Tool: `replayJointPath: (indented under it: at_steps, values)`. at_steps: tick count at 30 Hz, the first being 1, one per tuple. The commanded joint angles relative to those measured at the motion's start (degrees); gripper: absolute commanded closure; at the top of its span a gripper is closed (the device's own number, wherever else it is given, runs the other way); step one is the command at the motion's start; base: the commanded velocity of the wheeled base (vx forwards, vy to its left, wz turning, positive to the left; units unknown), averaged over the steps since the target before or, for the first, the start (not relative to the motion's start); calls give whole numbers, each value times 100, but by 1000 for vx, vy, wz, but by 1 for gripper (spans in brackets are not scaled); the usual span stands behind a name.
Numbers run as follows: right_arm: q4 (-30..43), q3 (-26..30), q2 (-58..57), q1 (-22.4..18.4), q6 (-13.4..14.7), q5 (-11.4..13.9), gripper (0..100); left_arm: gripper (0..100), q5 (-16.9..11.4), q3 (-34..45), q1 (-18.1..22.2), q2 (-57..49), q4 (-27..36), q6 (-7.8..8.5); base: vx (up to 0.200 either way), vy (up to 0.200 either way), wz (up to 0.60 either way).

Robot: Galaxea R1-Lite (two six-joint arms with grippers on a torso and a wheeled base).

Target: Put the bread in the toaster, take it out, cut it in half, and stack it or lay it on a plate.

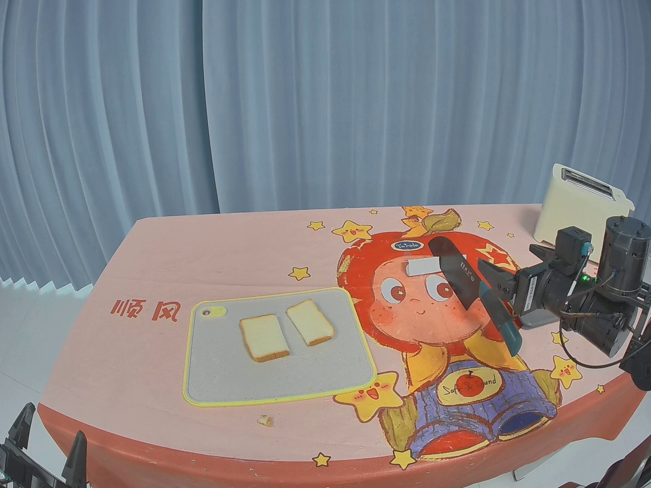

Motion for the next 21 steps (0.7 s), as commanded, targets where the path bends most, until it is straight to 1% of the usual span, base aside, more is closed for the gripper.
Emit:
replayJointPath:
  at_steps: [1,10,11,12,13,15,21]
  values:
    - [-3,7,24,-15,8,1,0,0,1,101,2,-93,-4,-1,0,0,0]
    - [-11,33,-2,-182,8,-25,0,0,1,101,2,-93,-4,-1,0,0,0]
    - [-11,33,-2,-182,8,-61,0,0,1,101,2,-93,-4,-1,0,0,0]
    - [-11,24,-11,-173,8,-184,0,0,1,101,2,-93,-4,-1,0,0,0]
    - [-11,24,-11,-173,8,-184,0,0,1,101,2,-93,-4,-1,0,0,0]
    - [-73,42,-11,-156,35,-368,0,0,1,101,2,-93,-4,-1,0,0,0]
    - [-73,411,-292,-138,35,-386,0,0,1,101,2,-93,-4,-1,0,0,0]
